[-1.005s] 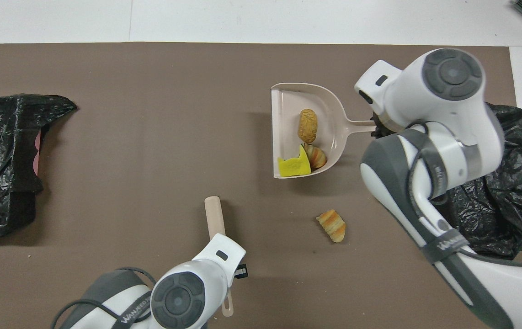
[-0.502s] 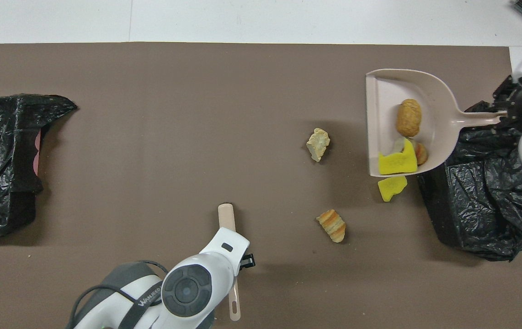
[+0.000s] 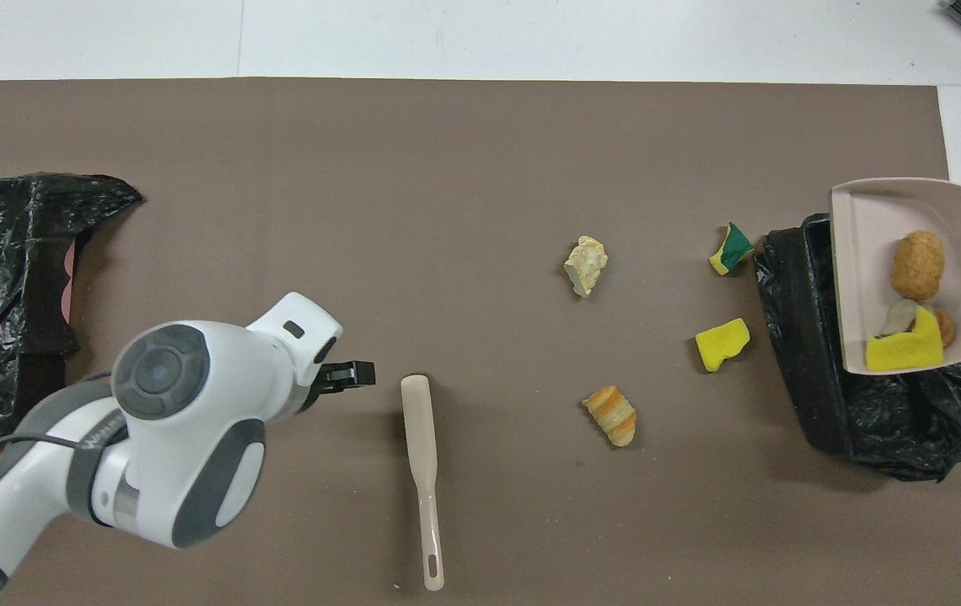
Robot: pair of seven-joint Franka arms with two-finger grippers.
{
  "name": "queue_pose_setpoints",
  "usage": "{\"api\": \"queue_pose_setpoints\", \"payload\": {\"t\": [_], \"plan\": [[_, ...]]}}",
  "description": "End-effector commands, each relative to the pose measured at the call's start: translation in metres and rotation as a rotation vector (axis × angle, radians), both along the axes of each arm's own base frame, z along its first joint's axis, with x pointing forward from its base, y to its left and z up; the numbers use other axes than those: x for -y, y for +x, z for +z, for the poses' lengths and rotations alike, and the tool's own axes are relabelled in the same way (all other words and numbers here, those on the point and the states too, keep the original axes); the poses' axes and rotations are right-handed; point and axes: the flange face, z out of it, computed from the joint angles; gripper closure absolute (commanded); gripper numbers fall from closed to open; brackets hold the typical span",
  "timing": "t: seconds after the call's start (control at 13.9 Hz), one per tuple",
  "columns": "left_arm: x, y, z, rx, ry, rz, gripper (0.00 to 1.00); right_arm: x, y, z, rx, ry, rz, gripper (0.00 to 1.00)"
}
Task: Sweep and dump trash in bin
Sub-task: 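Carry the dustpan to the trash bag with the right gripper and tip it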
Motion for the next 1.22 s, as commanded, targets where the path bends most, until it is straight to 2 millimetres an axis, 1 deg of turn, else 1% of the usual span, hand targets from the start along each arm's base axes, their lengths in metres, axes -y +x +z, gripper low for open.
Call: {"api": "queue_pose_setpoints", "payload": {"t": [0.0, 0.07, 0.22, 0.29, 0.36, 0.43, 0.5, 0.57, 0.65, 0.79, 0.93, 1.08, 1.15], "plan": [[-0.035, 0.064, 0.025, -0.031, 0.004, -0.031, 0.0, -0.009, -0.006, 0.001, -0.024, -0.146, 0.051, 1.0], [-0.053, 0.082, 0.037, -0.038, 0.011, -0.032, 0.0, -0.014, -0.008, 0.0, -0.034, -0.194, 0.059, 1.0], [-0.082, 0.105, 0.058, -0.029, 0.051, -0.059, 0.0, -0.029, -0.014, -0.008, -0.047, -0.266, 0.055, 1.0], [-0.1, 0.111, 0.069, -0.022, 0.05, -0.077, 0.0, -0.035, -0.019, -0.013, -0.04, -0.309, 0.052, 1.0], [-0.114, 0.115, 0.081, -0.009, 0.048, -0.12, 0.0, -0.044, -0.026, -0.018, -0.031, -0.353, 0.045, 1.0], [-0.121, 0.115, 0.095, -0.004, 0.049, -0.154, 0.0, -0.059, -0.03, -0.022, -0.029, -0.397, 0.042, 1.0], [-0.132, 0.118, 0.108, -0.002, 0.051, -0.157, 0.0, -0.071, -0.035, -0.022, -0.031, -0.459, 0.039, 1.0], [-0.142, 0.12, 0.124, -0.004, 0.057, -0.159, 0.0, -0.077, -0.037, -0.022, -0.041, -0.517, 0.056, 1.0], [-0.146, 0.118, 0.142, -0.015, 0.078, -0.175, 0.0, -0.078, -0.039, -0.022, -0.054, -0.538, 0.066, 1.0], [-0.148, 0.114, 0.16, -0.047, 0.103, -0.216, 0.0, -0.079, -0.042, -0.02, -0.073, -0.562, 0.069, 1.0], [-0.149, 0.114, 0.161, -0.034, 0.101, -0.207, 0.0, -0.094, -0.04, -0.013, -0.107, -0.661, 0.113, 1.0], [-0.149, 0.115, 0.161, -0.025, 0.101, -0.207, 0.0, -0.095, -0.042, 0.0, -0.092, -0.683, 0.107, 1.0], [-0.149, 0.116, 0.161, -0.022, 0.101, -0.207, 0.0, -0.095, -0.043, 0.01, -0.078, -0.693, 0.103, 1.0]]}}
